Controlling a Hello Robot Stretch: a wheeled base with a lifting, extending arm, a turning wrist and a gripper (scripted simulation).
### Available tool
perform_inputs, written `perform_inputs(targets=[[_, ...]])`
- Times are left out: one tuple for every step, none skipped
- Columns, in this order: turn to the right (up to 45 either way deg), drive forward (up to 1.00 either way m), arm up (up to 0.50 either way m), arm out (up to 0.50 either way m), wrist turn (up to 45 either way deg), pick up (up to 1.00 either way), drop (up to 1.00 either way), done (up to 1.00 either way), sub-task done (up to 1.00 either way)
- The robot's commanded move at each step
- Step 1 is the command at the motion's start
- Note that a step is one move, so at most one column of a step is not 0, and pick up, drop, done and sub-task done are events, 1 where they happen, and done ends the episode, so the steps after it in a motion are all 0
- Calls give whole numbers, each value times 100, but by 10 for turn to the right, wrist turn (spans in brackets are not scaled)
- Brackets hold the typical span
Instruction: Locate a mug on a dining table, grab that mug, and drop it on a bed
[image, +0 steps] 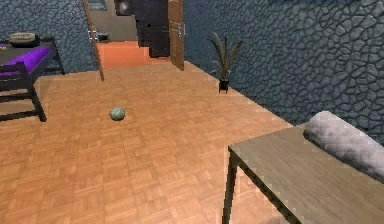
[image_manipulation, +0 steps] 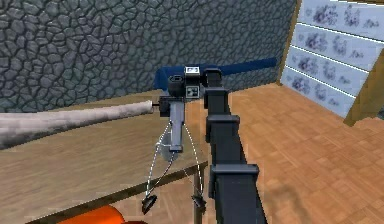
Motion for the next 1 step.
perform_inputs(targets=[[0,0,0,0,450,0,0,0,0]])
